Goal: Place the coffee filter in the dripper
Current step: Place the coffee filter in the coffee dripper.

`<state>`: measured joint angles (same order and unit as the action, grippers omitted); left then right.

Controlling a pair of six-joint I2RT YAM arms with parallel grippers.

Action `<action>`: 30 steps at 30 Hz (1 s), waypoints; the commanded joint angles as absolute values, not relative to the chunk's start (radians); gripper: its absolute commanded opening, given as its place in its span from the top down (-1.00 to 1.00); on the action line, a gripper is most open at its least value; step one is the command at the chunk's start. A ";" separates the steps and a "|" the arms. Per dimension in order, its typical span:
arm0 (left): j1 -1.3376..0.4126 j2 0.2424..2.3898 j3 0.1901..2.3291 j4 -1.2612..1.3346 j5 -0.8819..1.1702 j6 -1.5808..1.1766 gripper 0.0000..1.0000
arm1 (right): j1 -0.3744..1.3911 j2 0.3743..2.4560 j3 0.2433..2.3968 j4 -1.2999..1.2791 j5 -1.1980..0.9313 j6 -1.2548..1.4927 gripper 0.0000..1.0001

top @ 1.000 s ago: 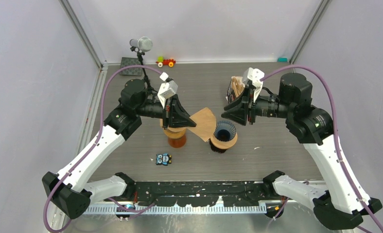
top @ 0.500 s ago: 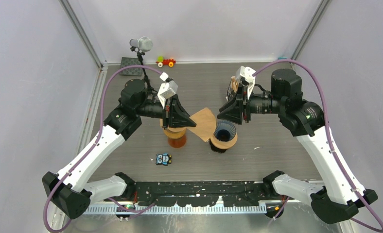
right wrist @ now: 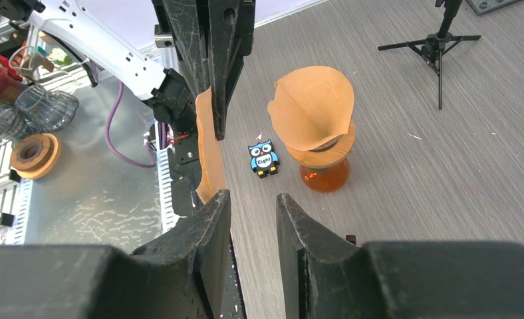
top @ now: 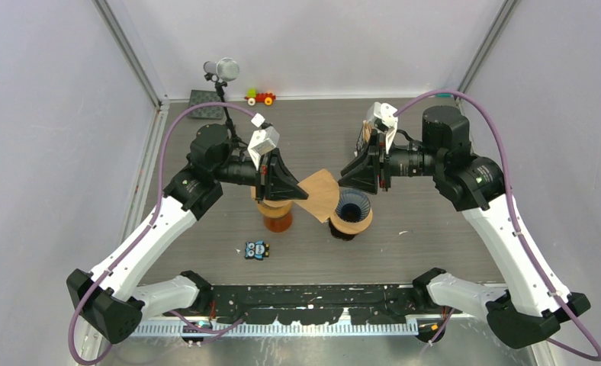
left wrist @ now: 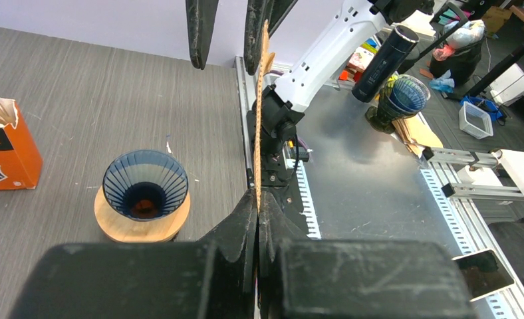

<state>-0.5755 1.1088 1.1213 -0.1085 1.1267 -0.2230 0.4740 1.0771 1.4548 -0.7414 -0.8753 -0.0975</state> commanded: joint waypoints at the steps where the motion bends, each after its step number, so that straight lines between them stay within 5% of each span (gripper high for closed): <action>1: -0.572 1.107 1.120 -0.081 1.142 -0.212 1.00 | 0.472 1.081 1.476 -0.696 -0.893 -0.081 0.28; 30: -0.571 1.129 1.126 -0.037 1.116 -0.255 1.00 | 0.494 1.110 1.426 -0.659 -0.914 -0.057 0.28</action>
